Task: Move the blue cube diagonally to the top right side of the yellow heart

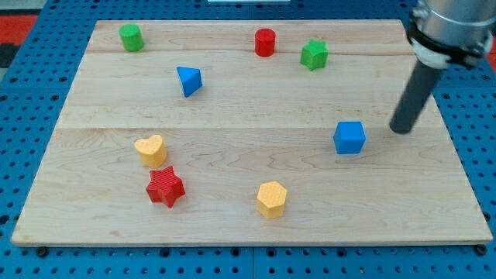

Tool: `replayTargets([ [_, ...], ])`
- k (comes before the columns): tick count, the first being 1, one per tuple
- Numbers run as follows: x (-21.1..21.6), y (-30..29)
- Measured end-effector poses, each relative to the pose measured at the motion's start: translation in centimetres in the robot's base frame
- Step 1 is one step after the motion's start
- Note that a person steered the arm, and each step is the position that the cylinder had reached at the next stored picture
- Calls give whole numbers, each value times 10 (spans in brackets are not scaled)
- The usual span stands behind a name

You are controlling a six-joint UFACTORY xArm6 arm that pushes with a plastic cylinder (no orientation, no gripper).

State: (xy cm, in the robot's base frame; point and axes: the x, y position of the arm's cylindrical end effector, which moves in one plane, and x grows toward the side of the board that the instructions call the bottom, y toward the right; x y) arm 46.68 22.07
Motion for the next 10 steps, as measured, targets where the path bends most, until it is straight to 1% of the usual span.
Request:
replayTargets([
  [1,-5,-68],
  [2,-21,-154],
  [3,-11,-92],
  [4,17,-61],
  [5,36,-102],
  [6,29,-146],
  [7,4,-163],
  [9,1,-198],
  [10,11,-198],
])
